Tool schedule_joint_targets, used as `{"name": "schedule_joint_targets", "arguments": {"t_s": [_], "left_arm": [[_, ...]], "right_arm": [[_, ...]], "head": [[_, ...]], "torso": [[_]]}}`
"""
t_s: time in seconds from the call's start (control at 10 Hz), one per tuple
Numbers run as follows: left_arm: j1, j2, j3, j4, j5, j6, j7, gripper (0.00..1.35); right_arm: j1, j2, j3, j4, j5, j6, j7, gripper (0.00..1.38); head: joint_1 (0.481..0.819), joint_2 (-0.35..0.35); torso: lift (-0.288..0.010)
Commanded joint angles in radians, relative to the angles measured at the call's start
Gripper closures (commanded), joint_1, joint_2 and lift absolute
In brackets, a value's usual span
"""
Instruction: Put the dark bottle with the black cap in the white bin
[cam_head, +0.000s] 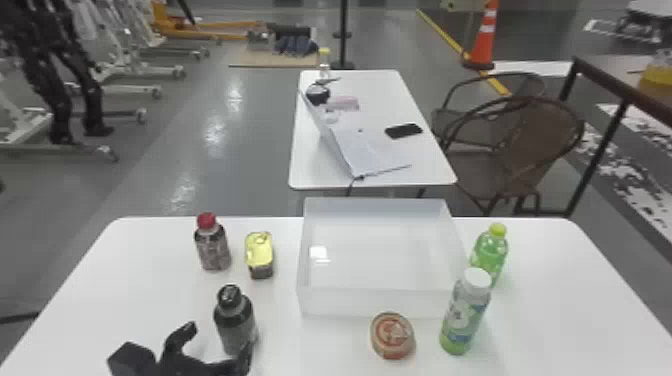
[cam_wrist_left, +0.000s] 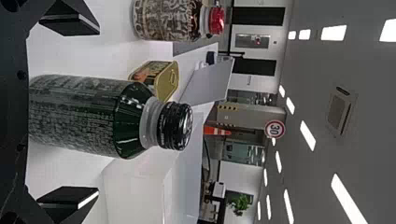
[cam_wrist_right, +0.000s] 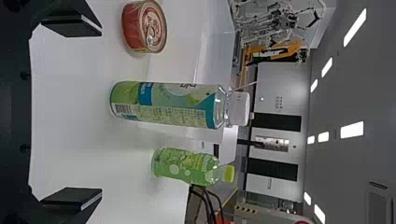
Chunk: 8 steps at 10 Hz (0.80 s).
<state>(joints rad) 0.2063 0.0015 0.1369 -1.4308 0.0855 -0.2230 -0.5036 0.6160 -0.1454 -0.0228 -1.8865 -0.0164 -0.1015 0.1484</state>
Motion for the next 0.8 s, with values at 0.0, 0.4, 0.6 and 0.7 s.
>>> {"name": "schedule_joint_targets", "arguments": {"t_s": [0.0, 0.4, 0.6, 0.7], "left_arm": [[-0.045, -0.004, -0.034, 0.053, 0.019, -0.006, 0.0, 0.09], [-0.13, -0.004, -0.06, 0.162, 0.013, -0.024, -0.01, 0.09], [-0.122, -0.004, -0.053, 0.165, 0.008, -0.013, -0.009, 0.25], [-0.122, -0.004, -0.049, 0.165, -0.004, -0.019, 0.0, 0.75]], "right_arm": [[-0.002, 0.003, 0.0, 0.003, 0.001, 0.0, 0.002, 0.09], [-0.01, 0.009, 0.001, 0.009, 0.004, 0.0, 0.01, 0.09], [-0.01, 0.013, 0.0, 0.009, 0.009, 0.0, 0.011, 0.09], [-0.01, 0.013, 0.0, 0.01, 0.009, 0.0, 0.011, 0.09]], "head": [[0.549, 0.0], [0.549, 0.0], [0.549, 0.0], [0.549, 0.0]], "torso": [[-0.1], [-0.1], [-0.1], [-0.1]]}}
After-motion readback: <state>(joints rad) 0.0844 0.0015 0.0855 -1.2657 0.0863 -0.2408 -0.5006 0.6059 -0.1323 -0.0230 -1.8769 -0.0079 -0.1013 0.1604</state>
